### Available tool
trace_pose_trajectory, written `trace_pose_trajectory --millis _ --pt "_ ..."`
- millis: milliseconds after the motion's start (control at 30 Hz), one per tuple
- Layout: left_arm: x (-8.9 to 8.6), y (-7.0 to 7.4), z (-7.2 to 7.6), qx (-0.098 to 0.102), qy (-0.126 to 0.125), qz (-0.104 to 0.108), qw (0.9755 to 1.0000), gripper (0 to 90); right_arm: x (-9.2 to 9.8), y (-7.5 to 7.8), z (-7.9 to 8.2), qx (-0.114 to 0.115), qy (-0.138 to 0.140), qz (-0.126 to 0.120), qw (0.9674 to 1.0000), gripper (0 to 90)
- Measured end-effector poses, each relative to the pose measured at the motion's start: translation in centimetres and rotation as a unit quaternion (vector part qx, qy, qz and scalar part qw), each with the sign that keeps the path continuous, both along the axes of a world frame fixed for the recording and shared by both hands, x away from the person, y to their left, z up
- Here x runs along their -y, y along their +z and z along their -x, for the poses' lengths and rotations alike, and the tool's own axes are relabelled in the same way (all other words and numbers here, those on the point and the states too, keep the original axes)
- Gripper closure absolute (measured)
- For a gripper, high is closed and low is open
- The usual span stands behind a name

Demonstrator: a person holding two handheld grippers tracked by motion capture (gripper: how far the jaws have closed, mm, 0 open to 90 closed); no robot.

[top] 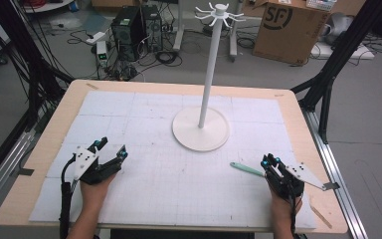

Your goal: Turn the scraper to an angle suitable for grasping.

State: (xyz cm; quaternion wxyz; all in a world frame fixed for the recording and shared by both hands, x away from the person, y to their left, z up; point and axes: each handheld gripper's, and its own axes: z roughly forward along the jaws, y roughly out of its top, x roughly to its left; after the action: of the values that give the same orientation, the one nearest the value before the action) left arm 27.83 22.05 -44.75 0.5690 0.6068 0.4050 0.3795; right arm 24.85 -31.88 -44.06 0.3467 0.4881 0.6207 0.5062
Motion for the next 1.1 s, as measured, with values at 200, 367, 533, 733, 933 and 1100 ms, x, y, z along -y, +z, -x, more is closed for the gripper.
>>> trace_pose_trajectory --millis 200,367,533,733,933,1100 --pt "0.0 0.0 0.0 -0.001 -0.001 0.0 1.0 29.4 0.0 0.0 -0.3 -0.022 0.019 0.003 0.9996 89.6" --pt "0.0 0.0 0.0 -0.001 -0.001 0.0 1.0 29.4 -0.3 -0.1 -0.7 -0.043 0.035 0.018 0.9983 89.7" --pt "0.0 0.0 -0.1 -0.001 -0.001 0.001 1.0 29.4 -0.2 -0.1 -1.1 -0.075 0.044 0.013 0.9961 89.8" --pt "0.0 0.0 -0.1 -0.001 0.0 0.001 1.0 29.4 -0.2 -0.2 -1.6 -0.11 0.046 0.015 0.9928 90.0" --pt "0.0 0.0 -0.1 -0.001 0.0 0.002 1.0 29.5 -0.2 -0.3 -1.9 -0.146 0.032 0.027 0.9884 90.0" --pt "0.0 0.0 -0.1 -0.002 0.0 0.002 1.0 29.5 0.3 -0.4 -2.0 -0.168 0.022 0.031 0.9851 90.0"
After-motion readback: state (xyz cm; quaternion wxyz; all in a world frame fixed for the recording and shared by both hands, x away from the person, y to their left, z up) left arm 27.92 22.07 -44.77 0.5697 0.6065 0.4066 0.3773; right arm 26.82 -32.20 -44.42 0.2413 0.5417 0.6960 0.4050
